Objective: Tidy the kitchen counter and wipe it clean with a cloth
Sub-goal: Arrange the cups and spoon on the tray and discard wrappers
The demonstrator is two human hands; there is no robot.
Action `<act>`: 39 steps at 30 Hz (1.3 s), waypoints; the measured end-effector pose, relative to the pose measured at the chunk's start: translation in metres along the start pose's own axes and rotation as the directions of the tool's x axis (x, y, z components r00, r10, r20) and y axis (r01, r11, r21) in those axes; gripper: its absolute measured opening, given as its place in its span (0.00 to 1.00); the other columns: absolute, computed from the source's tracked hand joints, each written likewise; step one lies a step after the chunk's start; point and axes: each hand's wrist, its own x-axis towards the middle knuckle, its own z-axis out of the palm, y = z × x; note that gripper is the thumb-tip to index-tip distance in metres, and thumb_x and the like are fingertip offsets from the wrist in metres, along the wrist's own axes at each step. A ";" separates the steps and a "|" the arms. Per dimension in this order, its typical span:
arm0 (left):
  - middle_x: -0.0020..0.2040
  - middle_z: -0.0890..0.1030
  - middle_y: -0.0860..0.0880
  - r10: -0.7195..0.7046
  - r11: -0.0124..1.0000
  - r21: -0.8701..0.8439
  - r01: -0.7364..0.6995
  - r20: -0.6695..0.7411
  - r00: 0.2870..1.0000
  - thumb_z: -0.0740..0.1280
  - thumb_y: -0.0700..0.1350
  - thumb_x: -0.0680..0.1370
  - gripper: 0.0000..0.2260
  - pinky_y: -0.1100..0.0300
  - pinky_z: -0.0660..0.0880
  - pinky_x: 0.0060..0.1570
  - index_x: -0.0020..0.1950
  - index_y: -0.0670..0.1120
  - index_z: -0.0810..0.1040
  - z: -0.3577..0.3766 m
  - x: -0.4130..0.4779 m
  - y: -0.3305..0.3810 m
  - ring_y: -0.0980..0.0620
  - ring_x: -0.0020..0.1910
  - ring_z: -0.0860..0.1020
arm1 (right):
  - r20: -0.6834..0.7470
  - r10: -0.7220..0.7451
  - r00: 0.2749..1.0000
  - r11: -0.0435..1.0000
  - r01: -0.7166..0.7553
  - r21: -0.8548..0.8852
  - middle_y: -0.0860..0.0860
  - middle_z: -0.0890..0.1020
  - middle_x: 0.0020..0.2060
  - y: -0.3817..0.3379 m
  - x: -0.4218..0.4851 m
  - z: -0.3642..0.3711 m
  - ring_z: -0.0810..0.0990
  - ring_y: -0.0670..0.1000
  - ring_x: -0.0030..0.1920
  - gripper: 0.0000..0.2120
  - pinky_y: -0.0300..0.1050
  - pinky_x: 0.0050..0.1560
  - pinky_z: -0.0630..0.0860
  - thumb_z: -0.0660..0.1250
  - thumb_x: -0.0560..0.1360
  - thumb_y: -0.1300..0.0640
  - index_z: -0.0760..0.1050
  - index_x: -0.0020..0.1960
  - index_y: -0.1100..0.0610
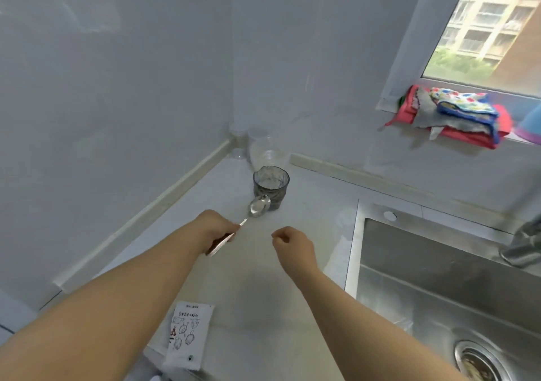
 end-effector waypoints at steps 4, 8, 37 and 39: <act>0.21 0.77 0.51 0.024 0.959 -0.279 0.039 0.218 0.976 0.66 0.38 0.77 0.09 0.65 0.66 0.30 0.36 0.42 0.74 0.045 -0.026 0.035 0.59 0.19 0.75 | -0.106 0.073 0.992 0.997 -0.069 0.047 0.52 0.80 0.53 0.015 -0.013 -0.029 0.74 0.50 0.47 0.13 0.40 0.45 0.70 0.57 0.77 0.60 0.78 0.57 0.57; 0.22 0.78 0.54 0.098 0.938 -0.344 0.049 0.400 0.911 0.64 0.37 0.78 0.09 0.65 0.66 0.37 0.38 0.46 0.75 0.115 -0.061 0.067 0.58 0.35 0.76 | -0.244 0.162 0.956 0.985 -0.140 0.104 0.53 0.80 0.47 0.051 -0.040 -0.081 0.74 0.51 0.45 0.13 0.40 0.40 0.69 0.57 0.77 0.59 0.78 0.54 0.59; 0.49 0.76 0.45 0.164 0.968 -0.071 -0.241 0.906 0.391 0.68 0.40 0.76 0.07 0.58 0.69 0.46 0.54 0.41 0.78 0.662 -0.569 0.037 0.51 0.47 0.73 | -0.614 0.654 0.441 0.741 -0.212 0.637 0.52 0.80 0.36 0.397 -0.486 -0.491 0.75 0.50 0.36 0.13 0.40 0.38 0.69 0.57 0.79 0.56 0.73 0.38 0.54; 0.49 0.75 0.43 0.145 0.956 -0.032 -0.291 0.916 0.375 0.69 0.41 0.76 0.03 0.60 0.68 0.35 0.48 0.42 0.77 0.689 -0.582 0.037 0.52 0.38 0.72 | -0.592 0.666 0.454 0.716 -0.167 0.677 0.50 0.80 0.35 0.410 -0.495 -0.505 0.75 0.48 0.32 0.11 0.37 0.34 0.69 0.55 0.79 0.59 0.73 0.40 0.54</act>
